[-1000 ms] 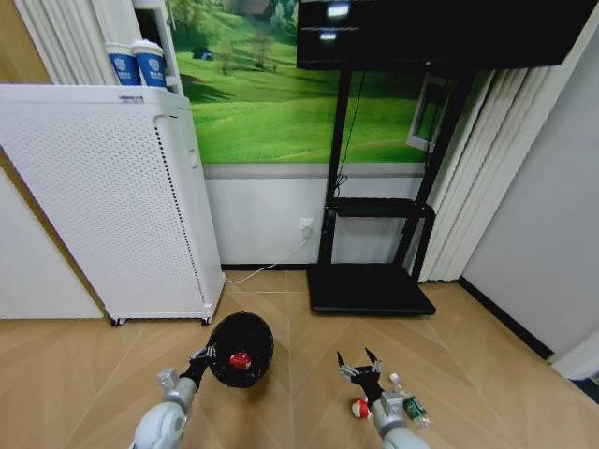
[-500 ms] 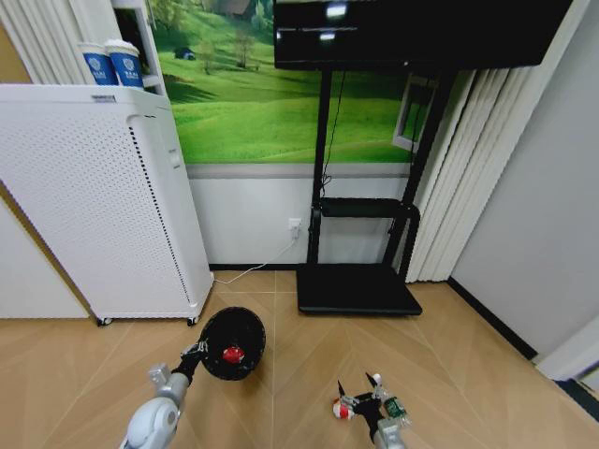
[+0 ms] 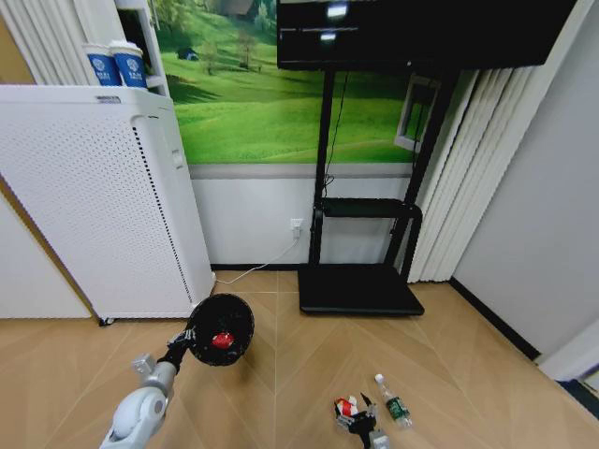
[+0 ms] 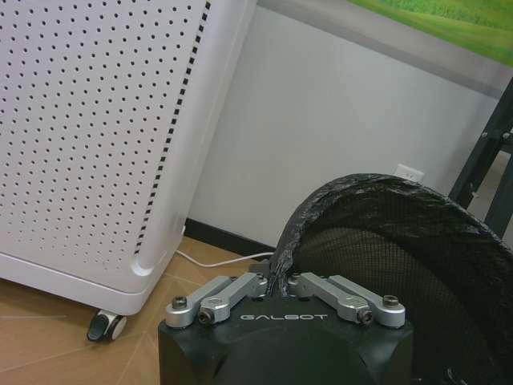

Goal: Pick up the trash bin and place the garbage on the floor into it.

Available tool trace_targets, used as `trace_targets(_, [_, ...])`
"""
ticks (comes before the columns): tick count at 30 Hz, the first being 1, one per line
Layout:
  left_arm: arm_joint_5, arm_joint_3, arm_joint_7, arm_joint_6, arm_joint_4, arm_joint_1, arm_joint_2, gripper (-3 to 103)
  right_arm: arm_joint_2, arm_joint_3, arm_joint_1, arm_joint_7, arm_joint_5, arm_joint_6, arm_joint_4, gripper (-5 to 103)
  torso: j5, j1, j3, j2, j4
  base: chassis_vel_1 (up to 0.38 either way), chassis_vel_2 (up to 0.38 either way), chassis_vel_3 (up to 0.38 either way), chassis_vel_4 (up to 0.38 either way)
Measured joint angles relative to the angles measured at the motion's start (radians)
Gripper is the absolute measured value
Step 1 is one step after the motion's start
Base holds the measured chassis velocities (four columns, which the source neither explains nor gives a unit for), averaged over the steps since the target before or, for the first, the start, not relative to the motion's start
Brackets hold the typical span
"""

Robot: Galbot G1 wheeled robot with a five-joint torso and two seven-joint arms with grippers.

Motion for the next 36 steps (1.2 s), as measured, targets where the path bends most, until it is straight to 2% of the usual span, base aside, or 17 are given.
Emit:
trace_targets(5, [0.000,0.001,-0.001,0.005,-0.008,0.008,0.001,4,0.000,0.011,0.019,-0.023,0.008,-0.053,-0.022,100,-0.0001,0.000,0.000,0.000,0.0000,0.000,0.000,0.000,0.000])
trace_targets(11, [0.000,-0.006,-0.002,0.006,-0.014,0.016,0.000,4,-0.003,0.013,0.023,-0.034,0.008,-0.080,-0.026,98,-0.0002,0.000,0.000,0.000,0.0000,0.000,0.000,0.000,0.000])
trace_targets(12, [-0.001,-0.006,-0.002,0.006,-0.015,0.018,-0.001,4,-0.003,0.012,0.024,-0.039,0.002,-0.080,-0.030,83,-0.0002,0.000,0.000,0.000,0.0000,0.000,0.000,0.000,0.000])
trace_targets(17, [0.000,-0.006,-0.003,0.007,-0.016,0.025,-0.004,4,-0.002,0.011,0.024,-0.050,-0.023,-0.075,-0.034,78,-0.0002,0.000,0.000,0.000,0.0000,0.000,0.000,0.000,0.000])
trace_targets(18, [0.001,-0.006,-0.004,0.007,-0.016,0.026,-0.005,4,-0.002,0.010,0.023,-0.051,-0.025,-0.075,-0.034,66,-0.0003,0.000,0.000,0.000,0.0000,0.000,0.000,0.000,0.000])
trace_targets(20, [0.001,-0.006,-0.004,0.007,-0.016,0.026,-0.005,4,-0.002,0.010,0.024,-0.052,-0.025,-0.075,-0.034,66,-0.0003,0.000,0.000,0.000,0.0000,0.000,0.000,0.000,0.000])
trace_targets(21, [0.001,-0.006,-0.004,0.007,-0.016,0.026,-0.005,4,-0.002,0.009,0.025,-0.052,-0.025,-0.076,-0.034,56,-0.0002,0.000,0.000,0.000,0.0000,0.000,0.000,0.000,0.000])
trace_targets(22, [0.001,-0.006,-0.004,0.008,-0.016,0.025,-0.005,4,-0.003,0.009,0.026,-0.052,-0.025,-0.076,-0.033,50,-0.0002,0.000,0.000,0.000,0.0000,0.000,0.000,0.000,0.000])
trace_targets(25, [0.002,-0.006,-0.005,0.008,-0.012,0.023,-0.005,4,-0.003,0.008,0.027,-0.052,-0.024,-0.077,-0.032,44,-0.0002,0.000,0.000,0.000,0.0000,0.000,0.000,0.000,0.000])
trace_targets(26, [0.004,-0.006,-0.005,0.008,-0.010,0.023,-0.005,4,-0.003,0.009,0.027,-0.051,-0.022,-0.077,-0.031,34,-0.0002,0.000,0.000,0.000,0.0000,0.000,0.000,0.000,0.000])
trace_targets(28, [0.005,-0.005,-0.005,0.008,-0.008,0.023,-0.006,4,-0.003,0.010,0.027,-0.050,-0.021,-0.077,-0.031,34,-0.0002,0.000,0.000,0.000,0.0000,0.000,0.000,0.000,0.000])
trace_targets(29, [0.007,-0.004,-0.006,0.008,-0.007,0.024,-0.008,4,-0.004,0.011,0.026,-0.049,-0.020,-0.077,-0.031,25,-0.0002,0.000,0.000,0.000,0.0000,0.000,0.000,0.000,0.000])
trace_targets(31, [0.009,-0.002,-0.006,0.009,-0.006,0.024,-0.008,4,-0.004,0.012,0.026,-0.049,-0.019,-0.077,-0.030,25,-0.0001,0.000,0.000,0.000,0.0000,0.000,0.000,0.000,0.000])
trace_targets(32, [0.012,0.000,-0.006,0.010,-0.004,0.024,-0.009,4,-0.004,0.014,0.024,-0.049,-0.017,-0.077,-0.028,19,-0.0002,0.000,0.000,0.000,0.0000,0.000,0.000,0.000,0.000])
trace_targets(35, [0.016,0.006,-0.006,0.010,-0.001,0.024,-0.010,4,-0.006,0.016,0.021,-0.049,-0.015,-0.074,-0.023,19,-0.0001,0.000,0.000,0.000,0.0000,0.000,0.000,0.000,0.000])
trace_targets(36, [0.019,0.012,-0.007,0.010,0.000,0.024,-0.010,4,-0.007,0.018,0.018,-0.049,-0.012,-0.071,-0.016,14,-0.0001,0.000,0.000,0.000,0.0001,0.000,0.000,0.000,0.000])
